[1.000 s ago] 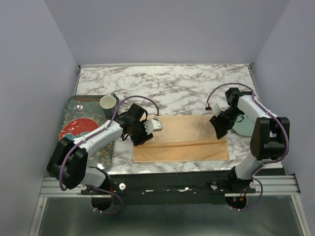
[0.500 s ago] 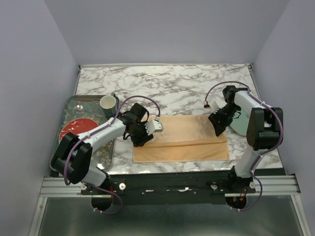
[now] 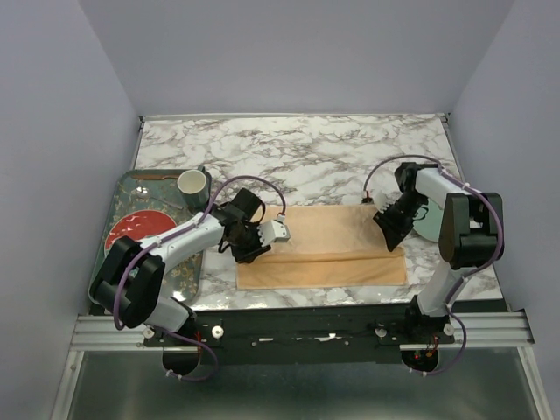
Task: Fold the napkin into a case and place the utensils inside
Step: Fold and flatten the napkin at the center of the board.
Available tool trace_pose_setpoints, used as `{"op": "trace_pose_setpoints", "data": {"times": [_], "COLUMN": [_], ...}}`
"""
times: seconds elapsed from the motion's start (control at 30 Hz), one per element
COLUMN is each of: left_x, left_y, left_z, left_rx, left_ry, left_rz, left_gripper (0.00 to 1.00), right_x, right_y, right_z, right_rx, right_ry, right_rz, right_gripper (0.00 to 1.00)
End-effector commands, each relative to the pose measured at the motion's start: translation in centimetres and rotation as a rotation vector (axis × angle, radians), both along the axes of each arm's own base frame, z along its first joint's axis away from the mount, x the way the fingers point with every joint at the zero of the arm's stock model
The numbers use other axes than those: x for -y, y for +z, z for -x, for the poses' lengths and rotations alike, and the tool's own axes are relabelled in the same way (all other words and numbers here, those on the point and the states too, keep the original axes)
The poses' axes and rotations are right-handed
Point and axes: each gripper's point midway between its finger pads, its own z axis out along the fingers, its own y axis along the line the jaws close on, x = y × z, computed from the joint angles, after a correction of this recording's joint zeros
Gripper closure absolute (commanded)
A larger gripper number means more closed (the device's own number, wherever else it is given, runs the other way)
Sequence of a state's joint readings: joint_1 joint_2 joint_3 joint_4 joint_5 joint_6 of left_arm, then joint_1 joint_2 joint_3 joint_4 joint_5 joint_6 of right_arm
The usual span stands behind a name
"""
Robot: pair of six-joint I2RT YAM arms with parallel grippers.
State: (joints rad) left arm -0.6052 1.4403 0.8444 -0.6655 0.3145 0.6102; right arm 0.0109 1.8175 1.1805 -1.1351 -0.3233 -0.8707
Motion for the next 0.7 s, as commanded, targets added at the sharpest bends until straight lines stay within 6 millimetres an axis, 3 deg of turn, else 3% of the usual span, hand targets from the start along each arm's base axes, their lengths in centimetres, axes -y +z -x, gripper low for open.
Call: {"op": "trace_pose_setpoints", "data": {"times": [0.0, 0.13, 0.37, 0.47, 0.67], "left_x": [0.1, -0.3, -0.9, -1.2, -2.0], "left_y": [0.3, 0.3, -0.4, -0.9, -0.6], "left_z": [1.3, 2.0, 3.6, 4.3, 4.3], "left_rx": [-0.006, -0.001, 0.026, 0.057, 0.112], "left_ry": [-0.041, -0.056, -0.137, -0.197, -0.227], "left_rz": [0.024, 0.021, -0.010, -0.040, -0.081], "left_gripper": [0.66, 0.73, 0.75, 0.75, 0.71], "right_x": [0.3, 0.6, 0.9, 0.5, -1.6], "right_y": [1.0, 0.8, 0.4, 1.4, 6.1], "right_z": [2.6, 4.5, 7.6, 8.1, 8.2], "right_rx": [-0.030, -0.041, -0.069, -0.058, 0.014], "right_ry": [0.023, 0.045, 0.064, 0.073, 0.083], "right_rz": [-0.005, 0.010, 0.016, -0.010, -0.139], "right_gripper": [0.71, 0.73, 0.76, 0.74, 0.60]}}
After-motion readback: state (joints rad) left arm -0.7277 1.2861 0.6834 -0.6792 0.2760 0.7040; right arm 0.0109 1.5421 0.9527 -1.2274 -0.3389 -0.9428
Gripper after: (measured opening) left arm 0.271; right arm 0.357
